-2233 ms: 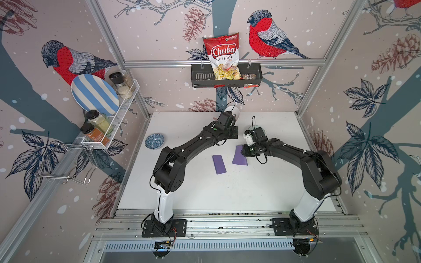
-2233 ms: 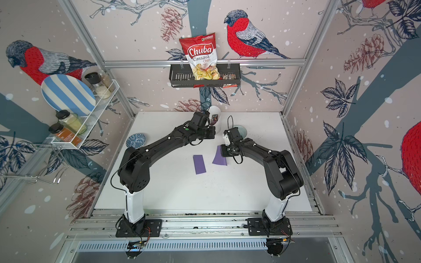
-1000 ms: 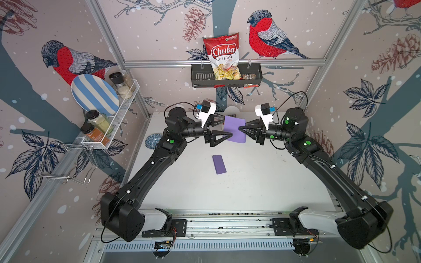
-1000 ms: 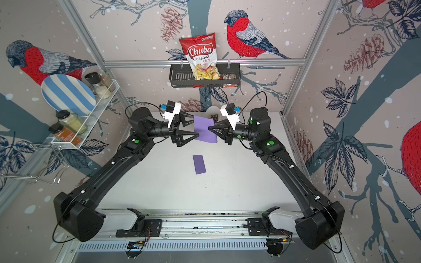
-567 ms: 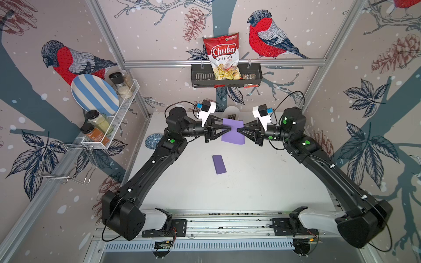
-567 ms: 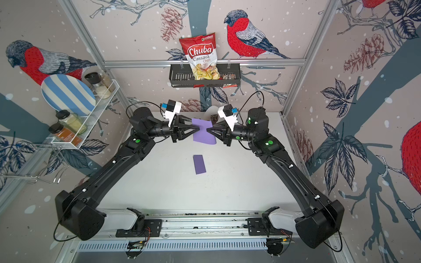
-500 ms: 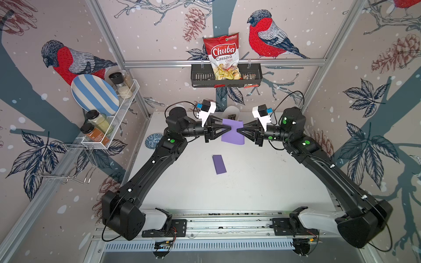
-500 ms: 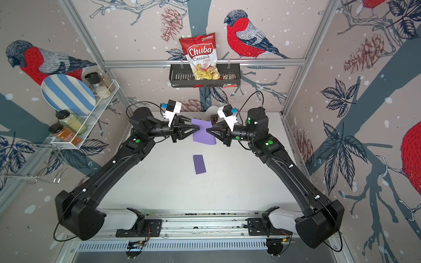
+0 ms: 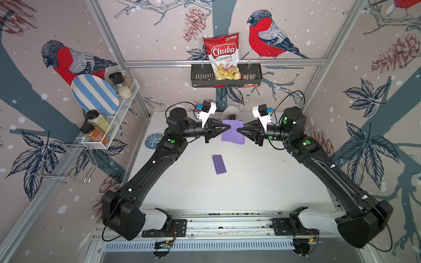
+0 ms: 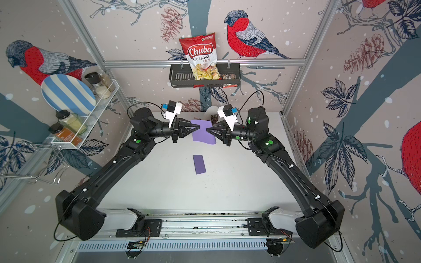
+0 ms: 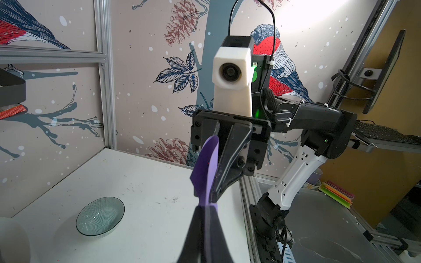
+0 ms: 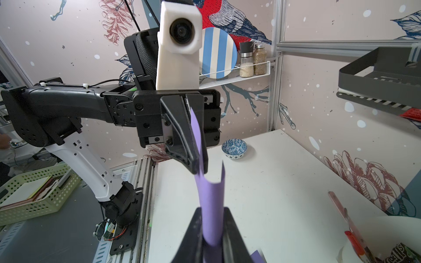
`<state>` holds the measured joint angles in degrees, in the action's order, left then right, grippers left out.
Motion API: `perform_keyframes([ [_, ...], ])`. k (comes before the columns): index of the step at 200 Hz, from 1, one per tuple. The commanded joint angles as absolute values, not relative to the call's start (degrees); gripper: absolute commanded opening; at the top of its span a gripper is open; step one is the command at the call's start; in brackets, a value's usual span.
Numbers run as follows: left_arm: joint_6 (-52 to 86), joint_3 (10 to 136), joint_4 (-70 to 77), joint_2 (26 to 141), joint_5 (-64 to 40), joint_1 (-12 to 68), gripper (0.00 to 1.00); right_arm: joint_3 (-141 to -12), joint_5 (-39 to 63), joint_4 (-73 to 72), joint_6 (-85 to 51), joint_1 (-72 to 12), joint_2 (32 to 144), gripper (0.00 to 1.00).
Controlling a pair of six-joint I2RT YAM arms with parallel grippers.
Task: Fold the square paper along the opposite sides
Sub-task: Pick up the paper from the center of the board.
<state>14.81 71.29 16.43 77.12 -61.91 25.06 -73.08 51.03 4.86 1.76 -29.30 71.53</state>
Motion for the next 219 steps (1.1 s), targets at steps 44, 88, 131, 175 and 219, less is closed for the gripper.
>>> perform_keyframes([
  [44,15.16,70.68,19.56,75.88,-60.66,24.83,0.0,-73.14,49.89,4.23,2.32,-29.36,71.54,0.33],
  [88,15.59,70.15,19.42,74.2,-60.38,24.79,0.0,-70.67,29.98,1.78,-2.2,-28.96,70.89,0.63],
  [131,16.57,69.0,20.27,72.61,-60.9,24.79,0.0,-67.31,26.43,-0.84,-8.6,-21.15,70.9,0.64],
  [175,19.23,68.23,23.63,73.17,-62.79,24.79,0.0,-67.23,37.64,-1.73,-6.92,-18.29,71.59,0.63],
  [219,19.84,68.25,24.49,74.01,-63.02,24.79,0.0,-66.3,51.26,-5.41,-6.03,-19.46,72.72,0.62],
])
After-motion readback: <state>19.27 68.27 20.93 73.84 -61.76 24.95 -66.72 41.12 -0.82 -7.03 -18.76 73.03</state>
